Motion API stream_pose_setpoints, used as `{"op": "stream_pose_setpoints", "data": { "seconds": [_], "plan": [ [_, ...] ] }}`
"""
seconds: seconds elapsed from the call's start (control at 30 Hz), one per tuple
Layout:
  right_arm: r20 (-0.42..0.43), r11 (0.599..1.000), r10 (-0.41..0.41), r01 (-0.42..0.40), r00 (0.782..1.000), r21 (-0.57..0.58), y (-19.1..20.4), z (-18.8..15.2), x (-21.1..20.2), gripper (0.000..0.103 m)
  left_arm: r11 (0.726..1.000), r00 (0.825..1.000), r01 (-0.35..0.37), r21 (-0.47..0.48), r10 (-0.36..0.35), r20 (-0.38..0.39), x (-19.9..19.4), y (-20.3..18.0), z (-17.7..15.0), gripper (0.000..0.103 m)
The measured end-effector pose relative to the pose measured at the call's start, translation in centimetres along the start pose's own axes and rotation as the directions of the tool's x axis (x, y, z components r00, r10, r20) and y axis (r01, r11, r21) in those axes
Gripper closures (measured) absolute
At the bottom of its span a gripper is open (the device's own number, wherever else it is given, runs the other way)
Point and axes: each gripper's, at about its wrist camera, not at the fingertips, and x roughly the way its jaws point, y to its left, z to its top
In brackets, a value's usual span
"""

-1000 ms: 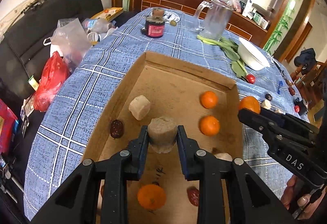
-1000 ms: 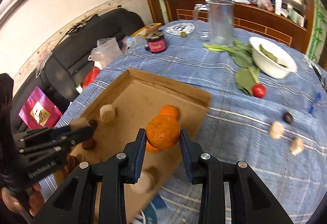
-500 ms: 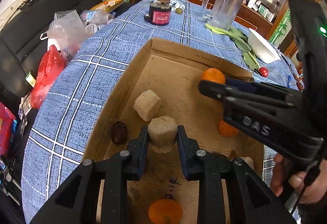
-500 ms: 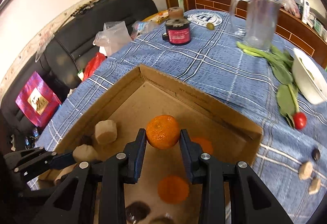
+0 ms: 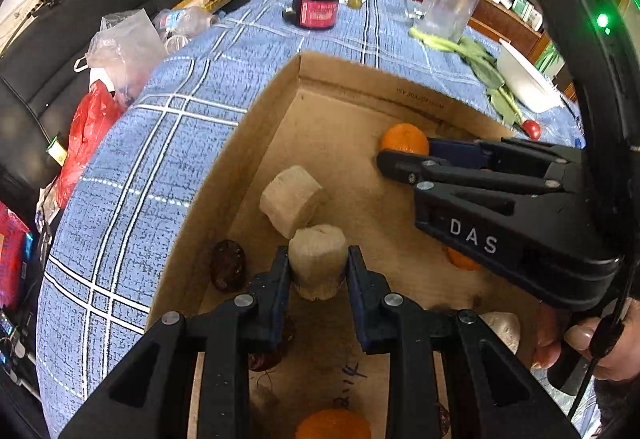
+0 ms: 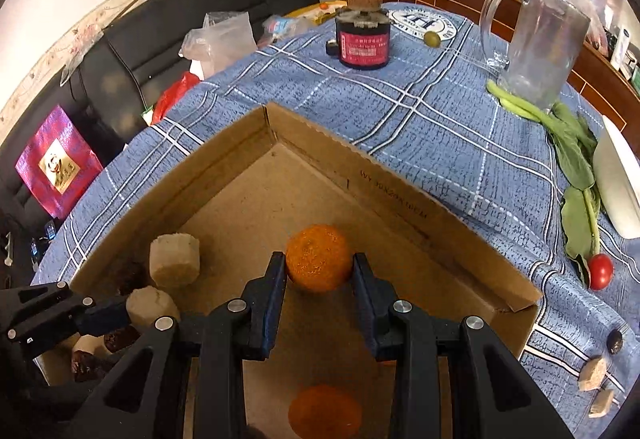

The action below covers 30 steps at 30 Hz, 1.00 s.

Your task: Organize fruits

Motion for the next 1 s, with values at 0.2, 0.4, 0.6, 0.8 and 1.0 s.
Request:
{"op": "stream_pose_setpoints", "data": {
  "seconds": [0.2, 0.4, 0.6, 0.8, 1.0],
  "plan": [
    [-0.015, 1.000, -0.028, 0.028, 0.999, -0.008, 0.3, -0.2, 0.1, 0.059, 1.000, 1.000, -0.010, 0.012, 0.010, -0.002, -0.1, -0.2, -0.1, 0.075],
    [0.009, 0.999, -0.042, 0.042, 0.999, 0.020, 0.0, -0.4, -1.4, 0.059, 0.999, 0.999, -0.033, 0.020, 0.033, 0.020, -1.0, -0.1, -0.7, 0.071],
    [0.058, 0.993, -0.079, 0.074, 0.995, 0.093, -0.9, -2.2, -5.3, 0.057, 0.999, 0.995, -0.033, 0.019, 0.031, 0.091, -3.2, 0.1, -1.8, 0.058],
    [0.089, 0.980, -0.087, 0.069, 0.992, 0.187, -1.4, -6.5, -9.6, 0.045, 0.999, 0.989, -0.041, 0.034, 0.035, 0.145, -5.2, -0.7, -3.1, 0.050],
    [0.116, 0.974, -0.119, 0.093, 0.986, 0.206, -0.1, -12.7, -14.6, 0.023, 0.994, 0.968, -0.100, -0.033, 0.105, 0.227, -8.4, -1.5, -6.5, 0.037]
  ]
}}
